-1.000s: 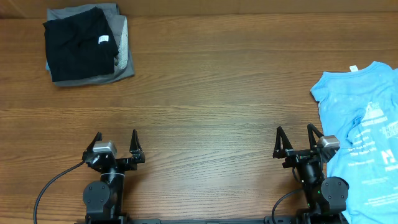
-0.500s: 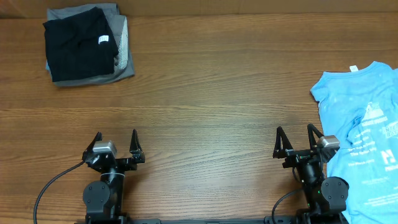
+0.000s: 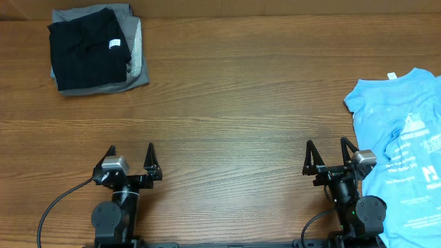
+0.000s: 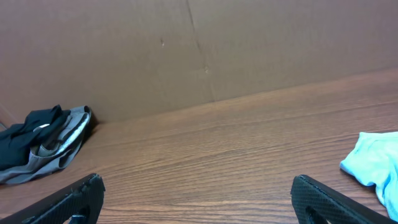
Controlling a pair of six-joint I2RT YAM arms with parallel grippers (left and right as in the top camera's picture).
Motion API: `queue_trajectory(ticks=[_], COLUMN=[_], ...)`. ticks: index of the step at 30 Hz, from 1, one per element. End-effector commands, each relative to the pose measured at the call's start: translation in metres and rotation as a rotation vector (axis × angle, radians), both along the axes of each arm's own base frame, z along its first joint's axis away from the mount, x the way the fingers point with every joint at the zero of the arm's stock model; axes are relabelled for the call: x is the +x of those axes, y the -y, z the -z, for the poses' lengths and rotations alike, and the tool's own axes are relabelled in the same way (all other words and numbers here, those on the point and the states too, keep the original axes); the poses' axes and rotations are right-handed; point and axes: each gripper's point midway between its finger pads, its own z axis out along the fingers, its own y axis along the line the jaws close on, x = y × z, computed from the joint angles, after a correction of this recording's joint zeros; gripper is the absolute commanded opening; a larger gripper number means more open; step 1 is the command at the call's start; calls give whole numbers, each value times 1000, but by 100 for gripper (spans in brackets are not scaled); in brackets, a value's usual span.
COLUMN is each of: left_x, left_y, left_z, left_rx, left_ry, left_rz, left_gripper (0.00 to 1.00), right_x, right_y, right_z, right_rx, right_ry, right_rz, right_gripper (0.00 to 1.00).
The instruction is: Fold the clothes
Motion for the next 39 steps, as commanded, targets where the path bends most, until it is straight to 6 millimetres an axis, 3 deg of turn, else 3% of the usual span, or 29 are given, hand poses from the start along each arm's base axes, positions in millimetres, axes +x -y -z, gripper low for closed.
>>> queue_trajectory(ticks=[1, 10, 17, 23, 27, 30, 35, 39], left_x=[-3, -9, -9, -2, -1, -2, -1, 1], left_y=[24, 50, 47, 18, -20, -36, -43, -38], left_z=[-5, -1, -1, 3, 7, 10, 25, 40], left_rx=[-156, -243, -213, 69, 121, 182, 203, 205], left_ry=[8, -36, -30, -4, -30, -49, -123, -185], left_rz=[134, 284, 268, 108, -109, -194, -228, -193], left_gripper=[100, 100, 100, 100, 100, 100, 100, 100], right_x=[0, 0, 0, 0, 0, 0, 0, -1], right_y=[2, 2, 2, 2, 2, 2, 0, -6], right_z=[2, 2, 2, 2, 2, -1, -3, -2], right_rx=[-8, -8, -8, -7, -8, 1, 58, 228], right_ry=[6, 6, 6, 6, 6, 13, 14, -24], right_rz=[9, 9, 9, 9, 9, 8, 0, -34], right_gripper=[100, 100, 100, 100, 100, 100, 100, 100])
